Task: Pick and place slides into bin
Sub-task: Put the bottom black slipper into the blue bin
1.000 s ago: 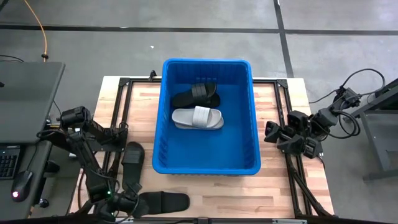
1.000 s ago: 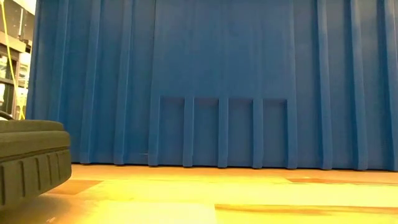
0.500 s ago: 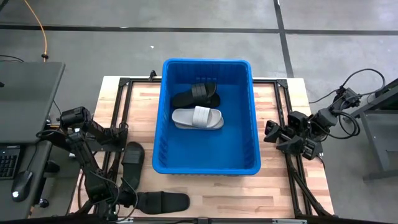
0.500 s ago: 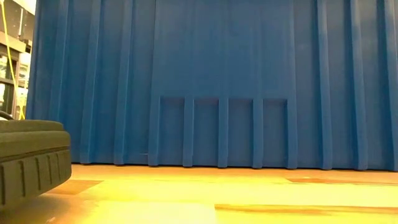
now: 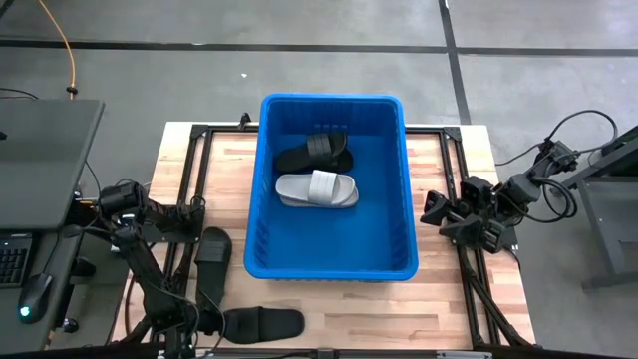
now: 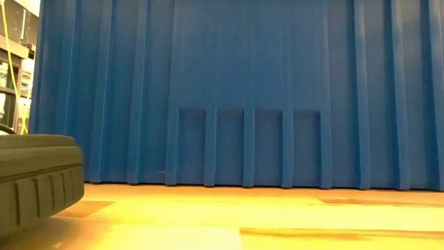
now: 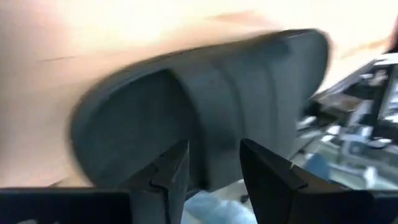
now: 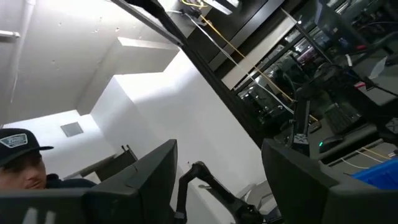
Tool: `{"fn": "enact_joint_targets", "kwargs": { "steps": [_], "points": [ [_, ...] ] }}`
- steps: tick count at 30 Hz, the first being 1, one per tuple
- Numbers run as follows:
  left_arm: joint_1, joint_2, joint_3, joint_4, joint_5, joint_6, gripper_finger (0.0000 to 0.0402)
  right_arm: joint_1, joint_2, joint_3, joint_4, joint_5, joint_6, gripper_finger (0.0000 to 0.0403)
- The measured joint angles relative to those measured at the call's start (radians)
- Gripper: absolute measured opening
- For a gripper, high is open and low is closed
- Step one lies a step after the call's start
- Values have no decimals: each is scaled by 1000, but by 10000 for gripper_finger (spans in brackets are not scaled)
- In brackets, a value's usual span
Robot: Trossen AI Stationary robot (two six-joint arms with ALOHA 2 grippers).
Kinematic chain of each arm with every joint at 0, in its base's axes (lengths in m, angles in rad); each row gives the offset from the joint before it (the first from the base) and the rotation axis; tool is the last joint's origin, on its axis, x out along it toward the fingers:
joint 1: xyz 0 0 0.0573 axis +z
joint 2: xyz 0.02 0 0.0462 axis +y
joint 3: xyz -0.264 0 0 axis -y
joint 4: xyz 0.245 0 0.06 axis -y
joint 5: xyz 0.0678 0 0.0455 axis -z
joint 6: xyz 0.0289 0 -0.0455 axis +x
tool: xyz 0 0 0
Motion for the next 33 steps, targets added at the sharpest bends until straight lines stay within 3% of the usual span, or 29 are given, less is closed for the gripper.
{"fn": "enact_joint_targets", "kwargs": {
  "steps": [14,17,21,28,33],
  "points": [
    [15,83,0,137,-93,55,132,0,0,0,0,37,0,223],
    [14,90,0,151,-129,58,108,-3,0,0,0,61,3,225],
    [14,91,0,194,-238,80,19,-4,0,0,0,123,50,223],
    [13,91,24,228,-406,81,6,-4,0,0,0,216,103,225],
    [14,91,95,226,-432,140,4,-4,1,0,-52,261,91,222]
  ]
}}
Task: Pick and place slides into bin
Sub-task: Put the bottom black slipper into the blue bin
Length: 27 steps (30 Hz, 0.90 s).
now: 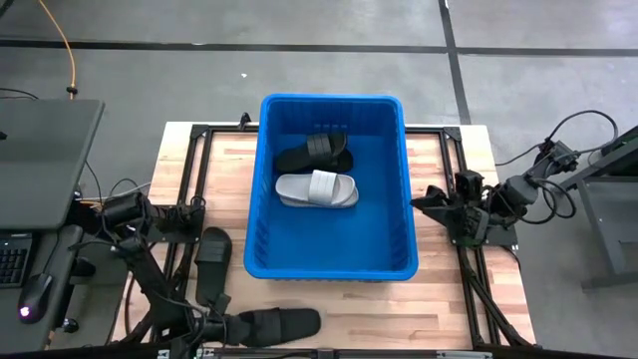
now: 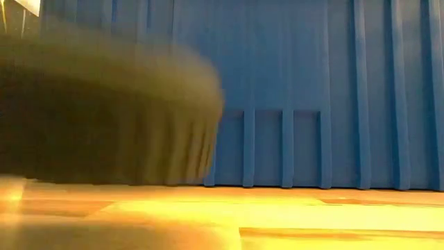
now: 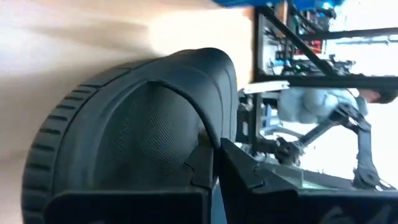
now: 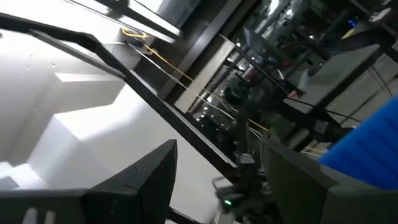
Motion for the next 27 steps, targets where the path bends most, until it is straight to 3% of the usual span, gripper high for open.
{"fn": "enact_joint_targets", "kwargs": {
  "steps": [14,21,23,27],
  "points": [
    [0,0,331,-18,-25,415,1,0,26,0,-54,26,68,220],
    [34,-12,503,-158,-237,520,0,0,27,0,-84,11,111,219],
    [58,-22,534,-186,-266,551,0,0,38,0,-83,8,147,218],
    [127,-30,608,-186,-294,702,0,0,71,0,-85,-96,183,216]
  ]
}}
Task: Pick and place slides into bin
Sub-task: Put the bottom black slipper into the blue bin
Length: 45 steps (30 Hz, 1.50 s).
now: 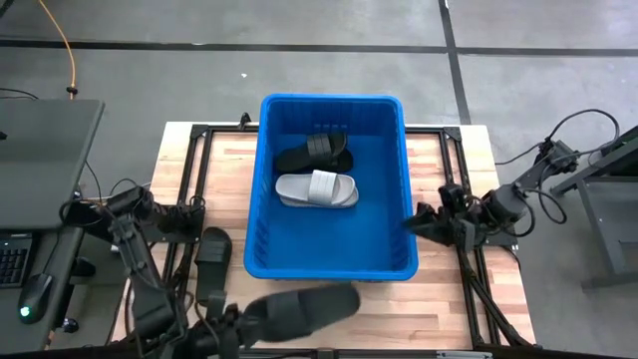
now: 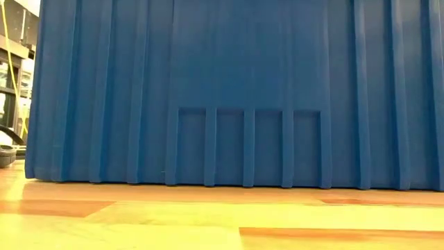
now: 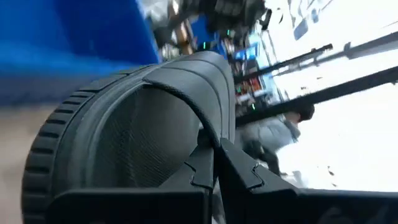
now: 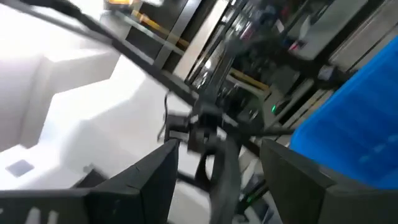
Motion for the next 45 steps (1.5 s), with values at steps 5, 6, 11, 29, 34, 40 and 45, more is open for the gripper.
{"fn": "enact_joint_targets", "kwargs": {
  "steps": [5,6,11,29,34,40,45],
  "points": [
    [88,-1,109,1,-25,266,0,1,50,0,2,-42,4,216],
    [103,-3,127,-3,-24,302,0,3,57,0,2,-45,3,216],
    [186,-18,230,1,-28,542,0,52,91,0,22,-36,-69,216],
    [425,-15,268,-17,155,659,0,127,139,0,218,281,-317,248],
    [424,-15,268,-17,154,647,0,81,140,0,174,300,-246,291],
    [423,-15,268,-17,145,646,0,29,200,0,201,316,-225,322],
    [423,-15,268,-14,152,642,0,-16,291,0,323,280,-239,322]
  ]
}}
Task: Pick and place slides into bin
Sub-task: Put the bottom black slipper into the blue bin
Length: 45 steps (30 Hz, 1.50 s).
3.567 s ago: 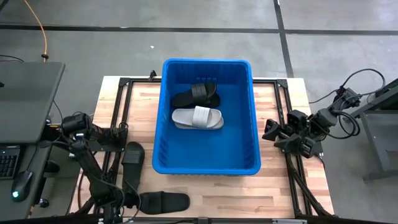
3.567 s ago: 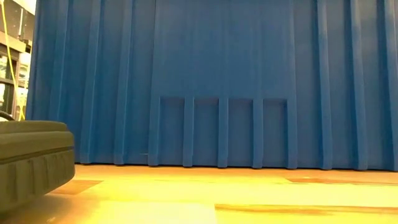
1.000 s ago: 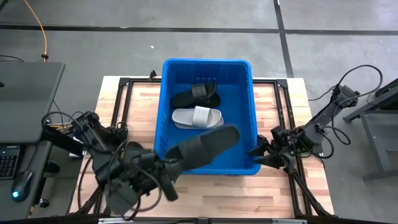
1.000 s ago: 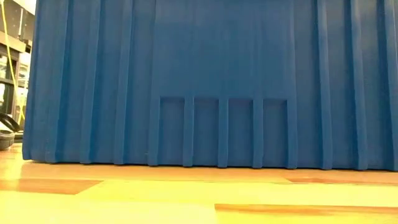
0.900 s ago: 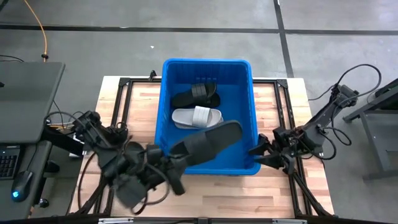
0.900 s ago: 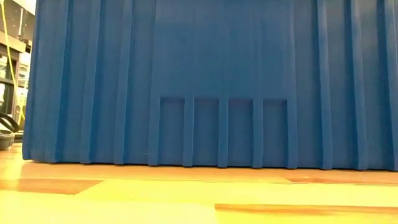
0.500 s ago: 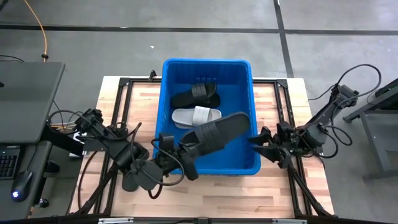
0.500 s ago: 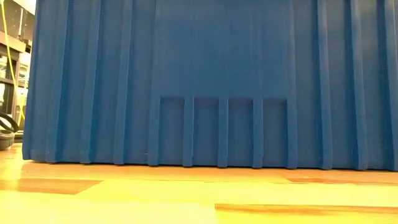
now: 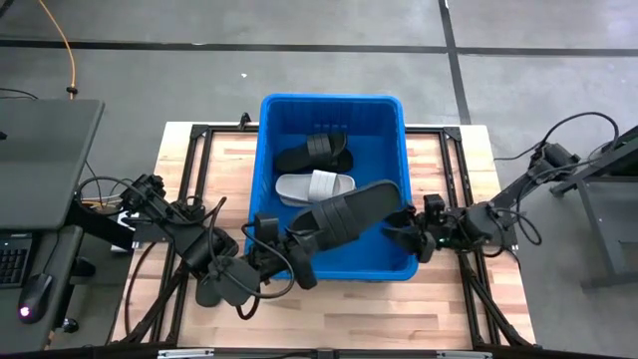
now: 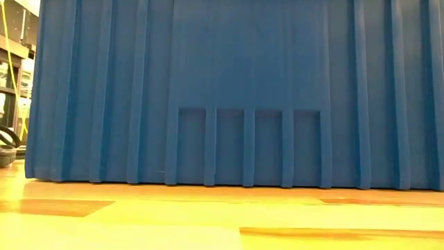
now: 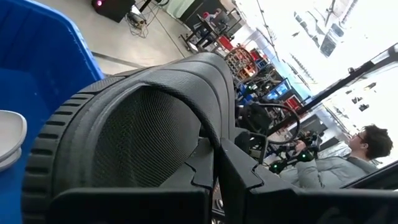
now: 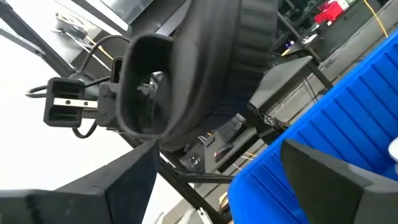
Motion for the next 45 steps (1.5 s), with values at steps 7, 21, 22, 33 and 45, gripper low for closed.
{"fn": "enact_joint_targets", "kwargs": {
  "steps": [7,21,22,33,45],
  "points": [
    [0,0,0,4,-14,4,0,-22,114,0,294,-54,-158,322],
    [0,0,0,14,19,-1,0,-68,144,0,407,-13,-113,319],
    [0,0,0,13,19,0,0,-75,144,0,407,-25,-103,315],
    [70,30,2,36,1,-35,0,-103,149,0,419,-82,-78,239],
    [114,73,-1,99,58,4,0,-107,149,0,414,-37,-102,215]
  ]
}}
